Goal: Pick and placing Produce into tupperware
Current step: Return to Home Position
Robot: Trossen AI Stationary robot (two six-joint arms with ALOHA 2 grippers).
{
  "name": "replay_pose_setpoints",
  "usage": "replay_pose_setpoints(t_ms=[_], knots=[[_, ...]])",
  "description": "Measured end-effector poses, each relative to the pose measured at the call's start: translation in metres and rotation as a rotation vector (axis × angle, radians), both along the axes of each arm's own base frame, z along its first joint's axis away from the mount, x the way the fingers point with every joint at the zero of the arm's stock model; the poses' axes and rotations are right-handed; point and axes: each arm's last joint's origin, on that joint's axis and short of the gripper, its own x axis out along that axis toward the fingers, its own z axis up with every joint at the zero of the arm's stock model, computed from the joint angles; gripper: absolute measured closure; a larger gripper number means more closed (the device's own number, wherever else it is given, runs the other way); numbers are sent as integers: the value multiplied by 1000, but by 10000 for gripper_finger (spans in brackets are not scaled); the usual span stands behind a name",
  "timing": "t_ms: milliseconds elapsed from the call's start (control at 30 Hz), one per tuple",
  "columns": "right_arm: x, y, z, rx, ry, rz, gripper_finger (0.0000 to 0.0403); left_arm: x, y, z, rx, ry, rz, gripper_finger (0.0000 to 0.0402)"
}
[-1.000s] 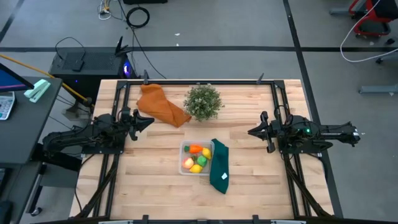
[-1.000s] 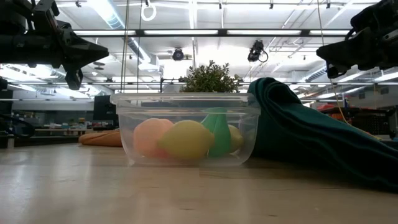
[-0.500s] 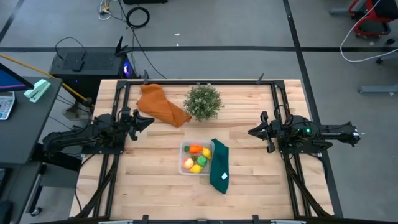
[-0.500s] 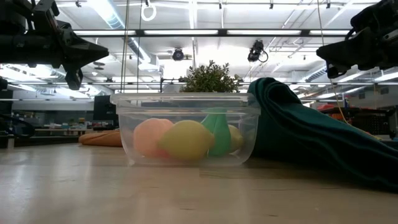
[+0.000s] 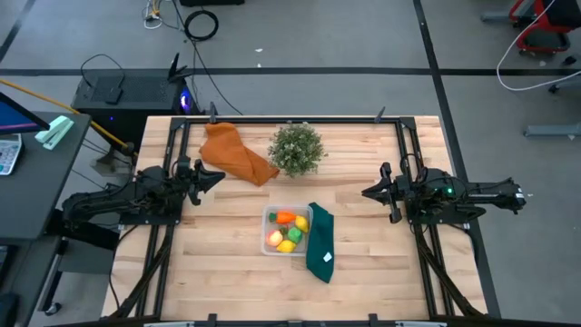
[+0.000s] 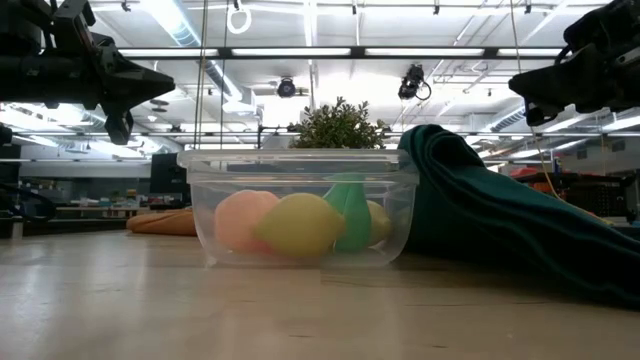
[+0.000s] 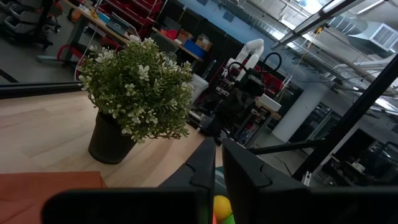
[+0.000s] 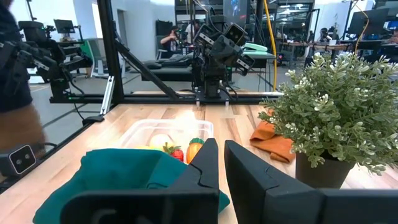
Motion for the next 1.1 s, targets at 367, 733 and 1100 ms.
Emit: replay_pose_setpoints(t_ms=[367, 733, 1100], knots=[[0, 0, 0, 0, 0, 0, 403, 0, 0, 0, 0, 0, 0, 367], [0, 0, 0, 0, 0, 0, 403, 0, 0, 0, 0, 0, 0, 370], [0, 0, 0, 0, 0, 0, 403, 0, 0, 0, 0, 0, 0, 362]])
